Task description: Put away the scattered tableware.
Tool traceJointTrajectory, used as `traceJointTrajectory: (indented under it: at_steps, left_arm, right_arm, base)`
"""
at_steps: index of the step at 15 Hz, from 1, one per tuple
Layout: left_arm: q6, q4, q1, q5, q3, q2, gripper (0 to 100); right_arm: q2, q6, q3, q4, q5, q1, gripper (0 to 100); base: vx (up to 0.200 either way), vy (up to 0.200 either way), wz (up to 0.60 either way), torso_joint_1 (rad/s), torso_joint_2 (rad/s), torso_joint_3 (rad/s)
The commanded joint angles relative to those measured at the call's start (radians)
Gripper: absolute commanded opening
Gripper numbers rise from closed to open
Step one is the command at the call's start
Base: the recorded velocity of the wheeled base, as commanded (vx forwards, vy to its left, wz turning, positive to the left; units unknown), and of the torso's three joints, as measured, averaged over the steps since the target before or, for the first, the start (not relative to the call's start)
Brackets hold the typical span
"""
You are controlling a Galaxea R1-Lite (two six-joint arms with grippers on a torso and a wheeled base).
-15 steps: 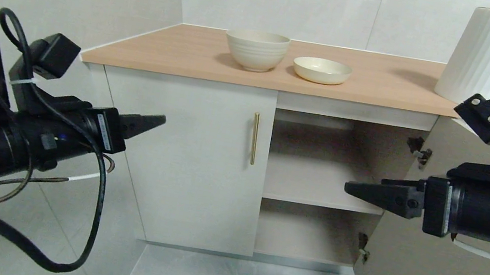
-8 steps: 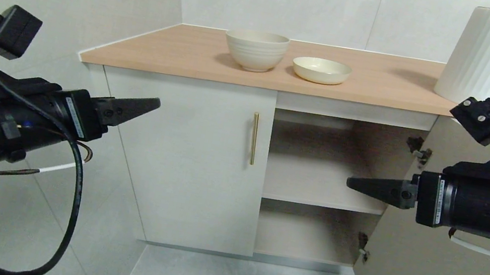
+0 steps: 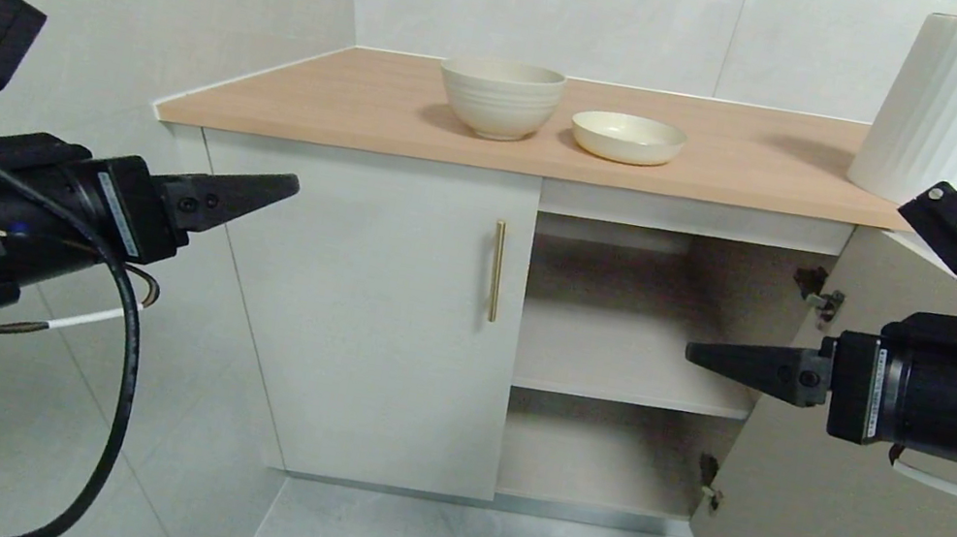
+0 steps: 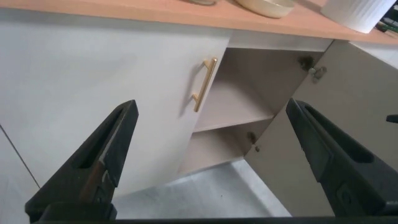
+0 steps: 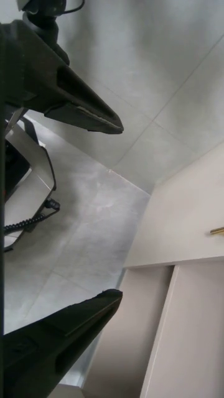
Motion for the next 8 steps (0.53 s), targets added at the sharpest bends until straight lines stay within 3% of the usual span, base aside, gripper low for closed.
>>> traceJointTrajectory:
  at_steps: [1, 8]
  left_arm:
    - [-0.002, 0.052, 0.0, -0.004, -0.028, -0.031, 100]
    - [-0.003, 0.077, 0.0, -0.01, -0.034, -0.036, 100]
  right_arm:
    - [-0.003, 0.0, 0.001, -0.001, 0.0, 0.001, 100]
    - [-0.009, 0.0, 0.004, -0.001, 0.005, 0.001, 100]
  base:
    - [0.2, 0.0, 0.0, 0.002, 0.0, -0.007]
    - [0.2, 0.0, 0.0, 0.004, 0.0, 0.002]
